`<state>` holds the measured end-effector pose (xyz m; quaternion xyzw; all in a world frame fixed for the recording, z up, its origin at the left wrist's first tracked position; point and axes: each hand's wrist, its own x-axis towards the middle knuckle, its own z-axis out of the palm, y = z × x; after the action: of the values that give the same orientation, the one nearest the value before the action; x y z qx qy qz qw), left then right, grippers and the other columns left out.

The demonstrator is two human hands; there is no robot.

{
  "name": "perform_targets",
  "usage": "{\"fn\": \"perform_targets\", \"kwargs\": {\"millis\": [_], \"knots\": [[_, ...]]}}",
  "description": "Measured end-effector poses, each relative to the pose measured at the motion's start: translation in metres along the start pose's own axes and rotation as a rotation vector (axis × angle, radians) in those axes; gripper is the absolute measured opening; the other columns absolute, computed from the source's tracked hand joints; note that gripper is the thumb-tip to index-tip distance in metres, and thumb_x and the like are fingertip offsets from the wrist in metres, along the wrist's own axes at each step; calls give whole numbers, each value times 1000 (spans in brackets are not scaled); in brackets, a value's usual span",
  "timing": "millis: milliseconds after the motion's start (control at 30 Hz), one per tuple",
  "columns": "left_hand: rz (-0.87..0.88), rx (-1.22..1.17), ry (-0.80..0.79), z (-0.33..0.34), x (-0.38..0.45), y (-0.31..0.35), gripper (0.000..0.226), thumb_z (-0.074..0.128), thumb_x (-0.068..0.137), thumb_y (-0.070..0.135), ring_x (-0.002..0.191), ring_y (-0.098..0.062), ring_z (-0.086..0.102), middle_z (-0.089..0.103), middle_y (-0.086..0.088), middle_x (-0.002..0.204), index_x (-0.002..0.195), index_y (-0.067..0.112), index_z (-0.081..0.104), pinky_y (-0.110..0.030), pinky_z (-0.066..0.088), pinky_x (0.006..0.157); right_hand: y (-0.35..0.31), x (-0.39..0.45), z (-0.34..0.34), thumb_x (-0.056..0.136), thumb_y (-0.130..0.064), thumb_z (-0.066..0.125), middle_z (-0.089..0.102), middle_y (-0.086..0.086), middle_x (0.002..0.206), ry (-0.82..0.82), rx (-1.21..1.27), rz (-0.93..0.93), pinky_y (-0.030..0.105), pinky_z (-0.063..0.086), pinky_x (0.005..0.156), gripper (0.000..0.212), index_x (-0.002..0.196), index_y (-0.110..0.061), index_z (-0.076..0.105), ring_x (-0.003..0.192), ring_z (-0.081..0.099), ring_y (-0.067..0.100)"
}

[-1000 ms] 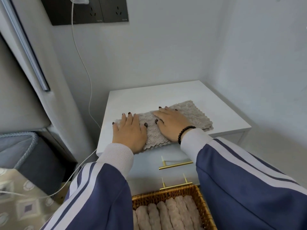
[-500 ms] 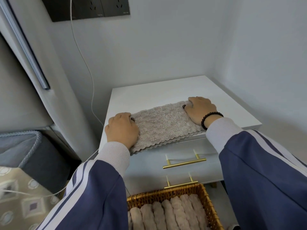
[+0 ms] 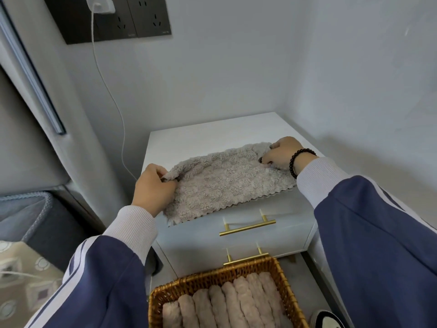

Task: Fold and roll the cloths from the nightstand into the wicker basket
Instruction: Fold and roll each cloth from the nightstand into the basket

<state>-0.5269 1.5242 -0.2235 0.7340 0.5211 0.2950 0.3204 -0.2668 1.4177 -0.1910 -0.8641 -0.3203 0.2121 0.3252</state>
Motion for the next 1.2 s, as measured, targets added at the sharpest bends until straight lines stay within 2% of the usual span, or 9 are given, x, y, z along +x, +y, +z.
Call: {"fn": "perform_targets", "kwargs": {"millis": [67, 167, 367, 533, 633, 767, 967, 1033, 1200], "knots": [[-33, -141, -21, -6, -6, 2, 18, 67, 85, 11, 80, -18, 57, 59, 0, 88, 98, 12, 54, -25, 44, 62, 4, -9, -8, 81, -10, 72, 62, 15, 121, -14, 29, 31, 33, 50, 88, 51, 128, 5, 55, 99, 60, 27], [-113, -365, -98, -18, -21, 6, 17, 72, 83, 9, 82, -18, 68, 71, -3, 90, 98, 11, 64, -28, 53, 71, 17, -27, -21, 81, -12, 75, 59, 16, 122, -70, 89, 60, 35, 48, 91, 62, 135, 1, 48, 107, 59, 29], [-189, -621, -244, -40, -54, 23, 8, 67, 83, -2, 62, -17, 68, 73, -8, 72, 88, 3, 71, -25, 55, 55, 32, -73, -44, 78, 11, 67, 59, 16, 85, -107, 504, 204, 34, 43, 66, 22, 71, -8, 58, 72, 46, 26], [-235, -712, -246, -50, -79, 31, 20, 65, 86, 1, 70, -22, 70, 74, -16, 84, 105, -6, 65, -33, 59, 59, 27, -114, -60, 75, 4, 70, 57, 19, 86, -92, 710, 78, 37, 49, 72, 16, 80, -3, 57, 78, 56, 28], [-264, -747, -264, -51, -95, 34, 27, 61, 90, 4, 78, -30, 67, 70, -24, 100, 114, -7, 60, -40, 57, 69, 30, -142, -62, 68, -14, 79, 66, 11, 94, 8, 625, 31, 40, 53, 84, 32, 93, -4, 63, 87, 64, 26], [-263, -792, -280, -48, -117, 40, 15, 56, 94, 8, 77, -23, 70, 73, -12, 87, 105, 3, 64, -34, 55, 67, 35, -175, -54, 81, -15, 73, 45, 1, 65, 123, 425, -51, 24, 37, 53, 27, 70, -17, 48, 54, 42, 14], [-255, -773, -310, -31, -125, 47, 12, 55, 96, 13, 86, -26, 70, 74, -11, 91, 100, 7, 65, -38, 56, 77, 24, -182, -31, 77, -16, 73, 67, 7, 94, 170, 340, -128, 38, 57, 77, 19, 92, -13, 62, 86, 66, 23], [-257, -770, -322, -22, -122, 49, 12, 55, 96, 15, 82, -25, 70, 75, -8, 84, 100, 9, 64, -41, 56, 80, 17, -179, -19, 78, -17, 72, 64, 3, 93, 175, 310, -167, 29, 54, 68, 20, 94, -14, 61, 84, 62, 15], [-260, -760, -361, -3, -119, 57, 17, 51, 99, 20, 65, -18, 66, 72, -2, 72, 93, 11, 64, -30, 51, 60, 0, -176, 10, 81, -14, 66, 55, -13, 88, 132, 242, -301, 11, 36, 57, 18, 95, -21, 57, 77, 51, -3]]}}
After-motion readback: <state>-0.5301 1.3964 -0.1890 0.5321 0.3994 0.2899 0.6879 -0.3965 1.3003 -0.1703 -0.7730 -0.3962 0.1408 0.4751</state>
